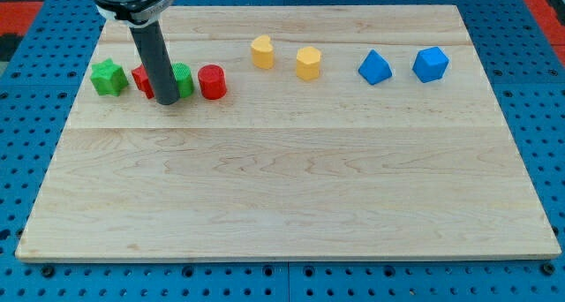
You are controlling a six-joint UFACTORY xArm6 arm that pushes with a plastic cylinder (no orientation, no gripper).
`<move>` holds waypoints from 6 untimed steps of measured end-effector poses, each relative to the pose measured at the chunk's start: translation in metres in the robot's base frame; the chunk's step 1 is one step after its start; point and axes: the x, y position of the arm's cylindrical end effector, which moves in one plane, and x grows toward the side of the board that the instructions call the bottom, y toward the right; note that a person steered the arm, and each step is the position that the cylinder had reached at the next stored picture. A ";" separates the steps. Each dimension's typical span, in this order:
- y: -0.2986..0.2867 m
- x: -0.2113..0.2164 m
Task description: Push yellow heart to the left of the yellow hexagon
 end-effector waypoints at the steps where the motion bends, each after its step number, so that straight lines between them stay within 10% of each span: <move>1: -0.004 0.015; 6: 0.116 -0.026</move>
